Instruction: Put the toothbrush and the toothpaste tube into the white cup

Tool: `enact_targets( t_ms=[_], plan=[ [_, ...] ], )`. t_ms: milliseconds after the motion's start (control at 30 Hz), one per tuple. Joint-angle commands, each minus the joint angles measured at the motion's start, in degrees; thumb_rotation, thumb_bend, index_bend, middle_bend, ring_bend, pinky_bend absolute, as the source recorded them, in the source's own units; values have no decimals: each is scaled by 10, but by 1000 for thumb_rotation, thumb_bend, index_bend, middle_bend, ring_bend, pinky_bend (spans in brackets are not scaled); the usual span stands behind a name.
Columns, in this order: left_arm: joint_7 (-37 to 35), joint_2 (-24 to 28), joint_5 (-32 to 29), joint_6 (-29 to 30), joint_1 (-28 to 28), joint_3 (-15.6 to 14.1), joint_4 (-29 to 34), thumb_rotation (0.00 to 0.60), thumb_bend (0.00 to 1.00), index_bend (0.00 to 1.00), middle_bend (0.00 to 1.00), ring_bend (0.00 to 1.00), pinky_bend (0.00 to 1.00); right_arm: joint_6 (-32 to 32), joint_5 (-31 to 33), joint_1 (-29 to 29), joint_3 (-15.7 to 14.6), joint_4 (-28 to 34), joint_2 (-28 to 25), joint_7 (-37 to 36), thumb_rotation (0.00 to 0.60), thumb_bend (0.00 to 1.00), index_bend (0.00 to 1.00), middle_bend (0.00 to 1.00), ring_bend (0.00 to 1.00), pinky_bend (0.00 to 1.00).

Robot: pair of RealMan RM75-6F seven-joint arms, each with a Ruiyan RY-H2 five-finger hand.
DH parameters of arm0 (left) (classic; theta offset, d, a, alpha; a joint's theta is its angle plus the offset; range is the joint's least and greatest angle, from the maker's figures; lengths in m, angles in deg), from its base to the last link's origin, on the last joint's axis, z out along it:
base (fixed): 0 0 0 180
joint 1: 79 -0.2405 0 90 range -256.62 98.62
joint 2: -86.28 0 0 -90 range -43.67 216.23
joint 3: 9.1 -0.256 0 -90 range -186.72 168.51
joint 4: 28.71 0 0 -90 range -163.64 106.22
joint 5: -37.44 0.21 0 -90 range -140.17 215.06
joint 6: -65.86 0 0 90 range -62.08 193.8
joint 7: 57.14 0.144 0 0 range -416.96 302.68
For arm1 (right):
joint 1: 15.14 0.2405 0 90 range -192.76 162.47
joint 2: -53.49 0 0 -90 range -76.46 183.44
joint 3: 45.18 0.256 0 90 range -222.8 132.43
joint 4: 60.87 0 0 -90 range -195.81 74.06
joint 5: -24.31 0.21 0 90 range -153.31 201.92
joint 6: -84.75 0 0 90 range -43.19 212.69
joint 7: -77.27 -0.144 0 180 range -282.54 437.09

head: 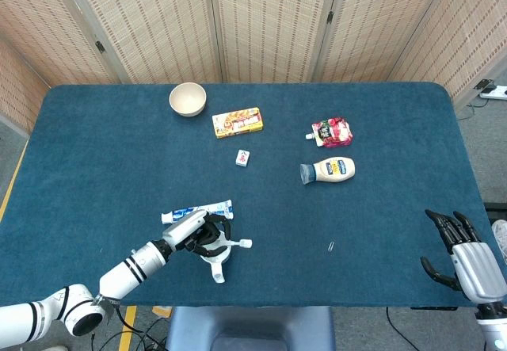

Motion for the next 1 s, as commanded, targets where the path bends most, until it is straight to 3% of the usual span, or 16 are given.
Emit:
enact_targets(
  t_ms=[33, 300, 433, 633, 867, 1000],
  plan=[
    [-3, 2, 0, 2, 1, -4, -1, 600, 433, 559, 931, 873, 935, -1, 1, -1, 0, 0, 0, 0, 600, 256, 55, 149, 144, 77],
    [-32, 23, 30, 7, 8, -27, -4, 600, 433, 394, 809, 734, 893, -6, -1, -4, -1, 2, -1, 1, 600, 255, 56, 152, 144, 77],
    [-44, 34, 43, 20, 9, -32, -5, 600, 434, 361, 799, 722, 888, -7, -2, -4, -1, 3, -1, 2, 600, 255, 56, 152, 144, 77],
    [-46, 73, 37, 48, 15, -10, -3, 600, 433, 356, 799, 725, 888, -12, -3, -6, -1, 5, -4, 3, 600, 255, 56, 152, 144, 77],
    [100, 69, -48, 25, 37, 28, -54, 600, 433, 415, 799, 738, 888, -10, -5, -5, -1, 5, -3, 4, 600, 256, 56, 152, 144, 77],
    [194, 50, -104, -11, 57, 32, -83, 600, 433, 420, 799, 750, 888, -10, -4, -6, -1, 5, -2, 4, 600, 256, 56, 152, 144, 77]
  ],
)
